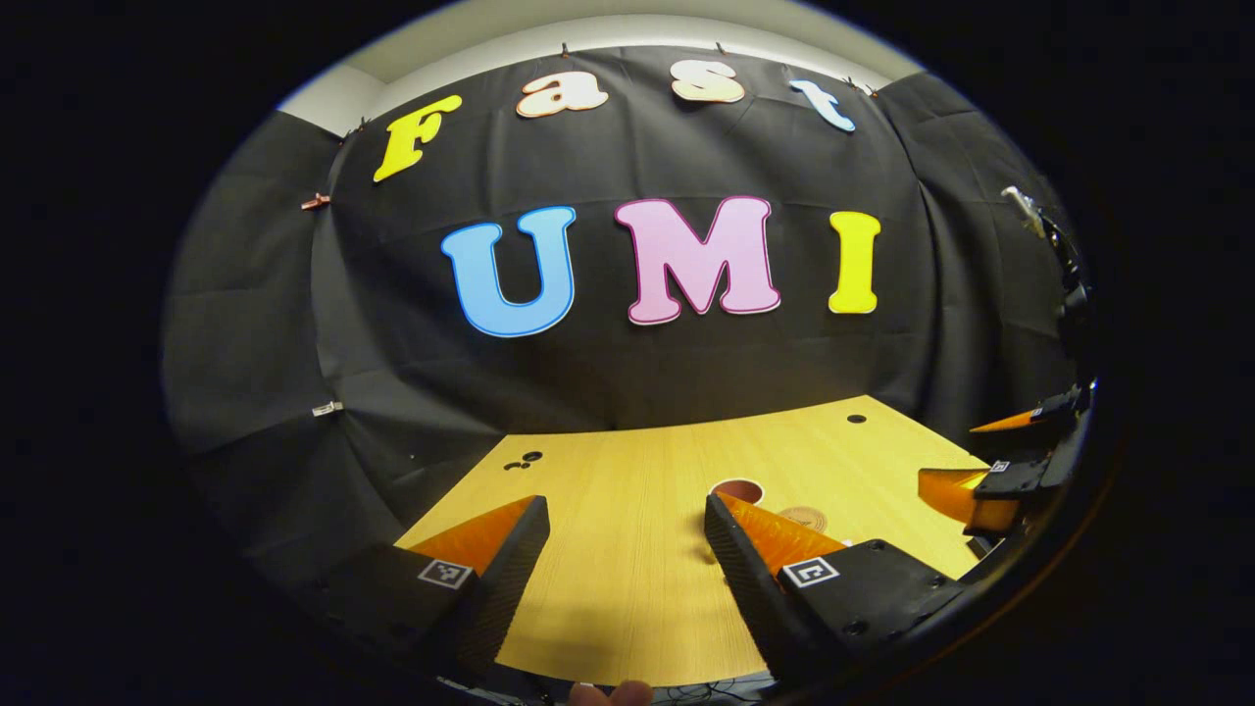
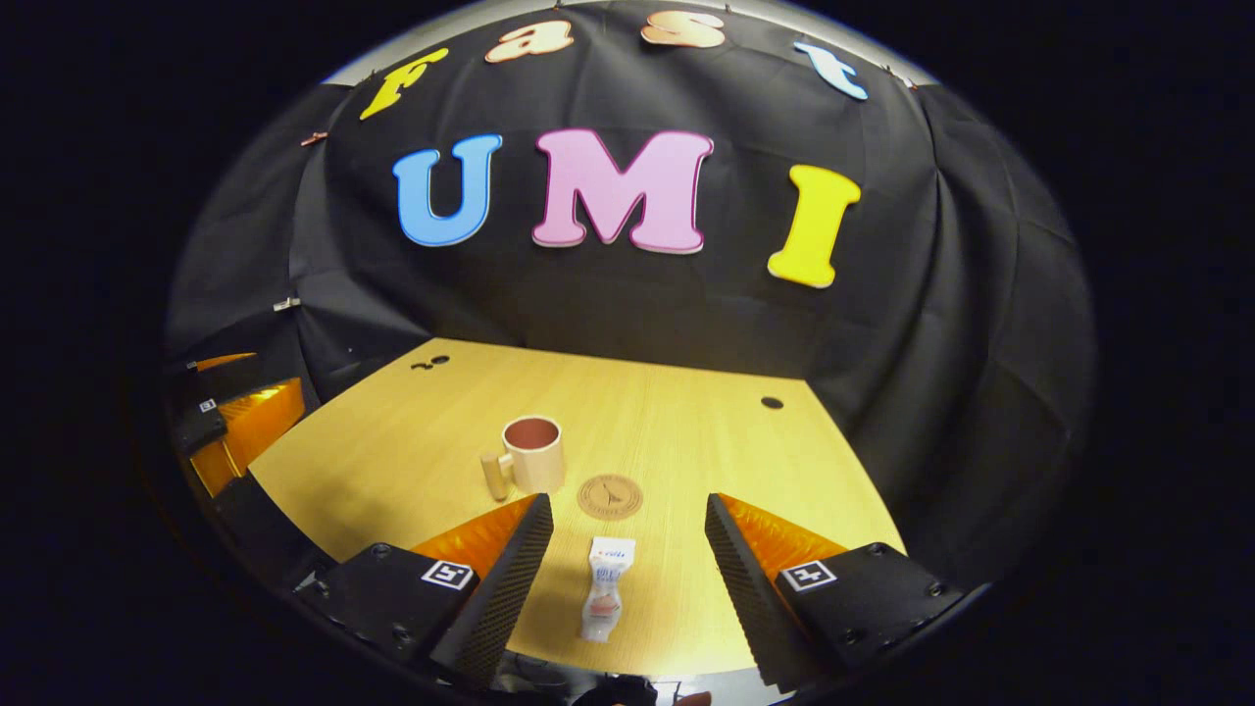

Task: Put the toothbrush and toothpaste on the desktop into the cup, then pick up the cup and place it on the coaster on the desktop.

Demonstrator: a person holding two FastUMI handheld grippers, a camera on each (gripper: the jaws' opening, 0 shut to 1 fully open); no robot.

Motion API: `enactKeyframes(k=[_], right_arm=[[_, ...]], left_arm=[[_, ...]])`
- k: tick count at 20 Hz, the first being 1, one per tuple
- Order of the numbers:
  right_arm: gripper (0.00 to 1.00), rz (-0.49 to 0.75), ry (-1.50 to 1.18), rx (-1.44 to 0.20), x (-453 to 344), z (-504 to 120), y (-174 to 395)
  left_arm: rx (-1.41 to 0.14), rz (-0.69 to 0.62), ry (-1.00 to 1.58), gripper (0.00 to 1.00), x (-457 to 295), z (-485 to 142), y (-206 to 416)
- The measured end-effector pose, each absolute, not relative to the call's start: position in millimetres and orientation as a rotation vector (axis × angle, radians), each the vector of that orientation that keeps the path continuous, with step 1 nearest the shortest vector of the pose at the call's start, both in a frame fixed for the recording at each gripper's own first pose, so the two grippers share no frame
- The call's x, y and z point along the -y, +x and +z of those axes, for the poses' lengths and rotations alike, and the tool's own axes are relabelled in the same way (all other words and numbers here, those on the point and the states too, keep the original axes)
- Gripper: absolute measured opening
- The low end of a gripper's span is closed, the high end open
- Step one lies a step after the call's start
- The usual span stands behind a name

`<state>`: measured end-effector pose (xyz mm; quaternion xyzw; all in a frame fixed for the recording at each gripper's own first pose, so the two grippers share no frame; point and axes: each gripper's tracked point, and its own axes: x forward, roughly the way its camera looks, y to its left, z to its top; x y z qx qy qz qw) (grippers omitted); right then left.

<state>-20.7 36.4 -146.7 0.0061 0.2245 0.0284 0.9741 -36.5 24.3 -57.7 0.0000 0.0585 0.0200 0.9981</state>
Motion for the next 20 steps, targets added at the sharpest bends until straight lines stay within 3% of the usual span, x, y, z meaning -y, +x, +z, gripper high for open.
enactKeyframes(k=[13, 20], right_arm=[[0.94, 0.074, 0.026, -0.920, -56, -327, -11], [0.78, 0.089, 0.044, -1.036, -61, -354, 2]], left_arm=[[-0.271, 0.093, -0.008, 0.99, -34, -120, -72], [-0.295, 0.105, -0.027, 0.99, -24, -126, -67]])
